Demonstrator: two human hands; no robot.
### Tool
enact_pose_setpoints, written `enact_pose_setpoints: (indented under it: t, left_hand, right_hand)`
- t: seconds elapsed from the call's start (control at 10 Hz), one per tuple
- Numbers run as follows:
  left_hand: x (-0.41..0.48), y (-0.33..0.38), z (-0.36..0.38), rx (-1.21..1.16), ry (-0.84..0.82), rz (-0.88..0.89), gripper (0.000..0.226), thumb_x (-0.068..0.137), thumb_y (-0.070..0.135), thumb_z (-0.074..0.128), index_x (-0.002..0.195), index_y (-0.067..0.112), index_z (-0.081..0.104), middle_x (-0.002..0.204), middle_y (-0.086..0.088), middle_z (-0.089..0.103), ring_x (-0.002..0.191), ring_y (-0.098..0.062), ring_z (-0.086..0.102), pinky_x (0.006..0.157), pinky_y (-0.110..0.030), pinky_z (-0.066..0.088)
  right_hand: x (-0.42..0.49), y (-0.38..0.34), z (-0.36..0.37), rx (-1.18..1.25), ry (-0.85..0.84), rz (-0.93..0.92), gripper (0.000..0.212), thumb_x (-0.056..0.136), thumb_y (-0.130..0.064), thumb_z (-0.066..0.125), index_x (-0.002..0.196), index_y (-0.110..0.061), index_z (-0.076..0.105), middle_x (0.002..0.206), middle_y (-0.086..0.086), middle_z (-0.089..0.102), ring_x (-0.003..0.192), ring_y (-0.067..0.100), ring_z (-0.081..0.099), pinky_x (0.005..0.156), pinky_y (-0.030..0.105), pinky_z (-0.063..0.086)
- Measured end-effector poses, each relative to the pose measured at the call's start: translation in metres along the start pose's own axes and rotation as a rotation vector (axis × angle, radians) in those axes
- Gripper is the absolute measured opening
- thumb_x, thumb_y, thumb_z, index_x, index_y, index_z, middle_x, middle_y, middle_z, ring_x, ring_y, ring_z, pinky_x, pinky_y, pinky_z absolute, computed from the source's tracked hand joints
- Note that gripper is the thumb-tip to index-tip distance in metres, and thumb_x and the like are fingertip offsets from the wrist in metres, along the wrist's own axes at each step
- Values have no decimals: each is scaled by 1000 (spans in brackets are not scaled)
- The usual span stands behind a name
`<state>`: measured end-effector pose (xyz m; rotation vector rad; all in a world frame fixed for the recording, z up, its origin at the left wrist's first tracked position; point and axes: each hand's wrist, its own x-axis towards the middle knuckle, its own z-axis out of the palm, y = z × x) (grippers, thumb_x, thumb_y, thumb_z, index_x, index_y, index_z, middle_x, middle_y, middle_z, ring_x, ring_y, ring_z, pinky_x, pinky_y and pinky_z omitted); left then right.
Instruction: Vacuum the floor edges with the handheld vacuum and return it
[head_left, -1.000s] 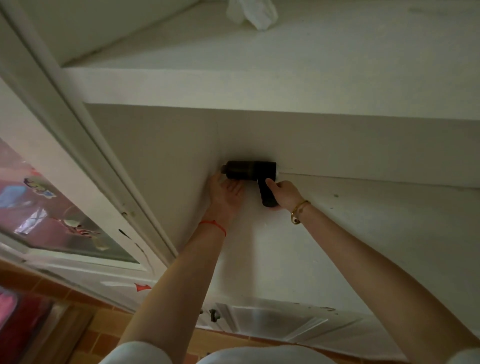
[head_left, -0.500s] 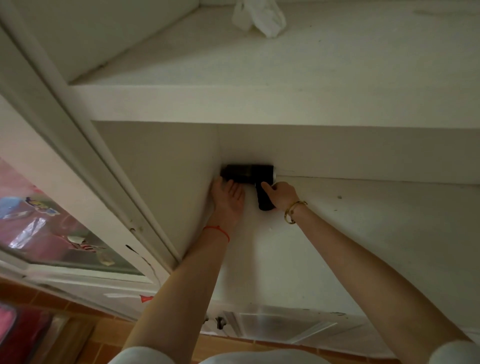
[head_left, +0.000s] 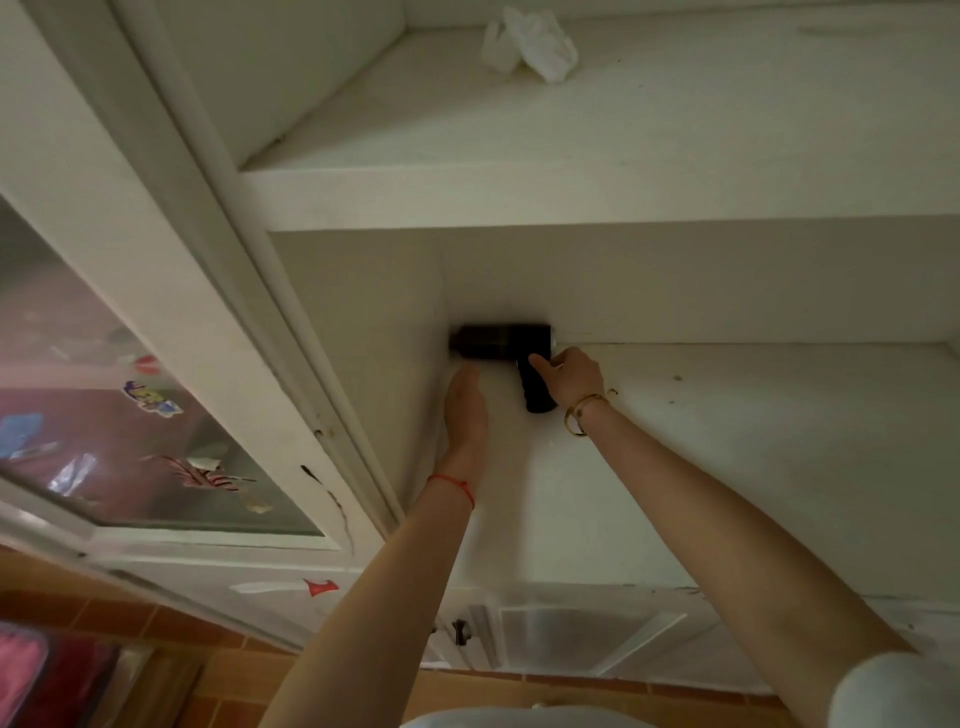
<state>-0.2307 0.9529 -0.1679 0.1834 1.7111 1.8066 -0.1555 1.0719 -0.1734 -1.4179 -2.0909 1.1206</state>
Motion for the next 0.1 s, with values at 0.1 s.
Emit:
enact_pose_setpoints:
  t: [0.1]
  left_hand:
    - [-19,-5,-13,243,-22,151,46,104,21,45,149,13,41,155,-5,41,141,-20,40,117,-29,29]
  right_hand:
    - [-17,2,-10,52,68,-85,47,93,-44,59,113,-1,61,110,17,67,103,31,61,87,34,47]
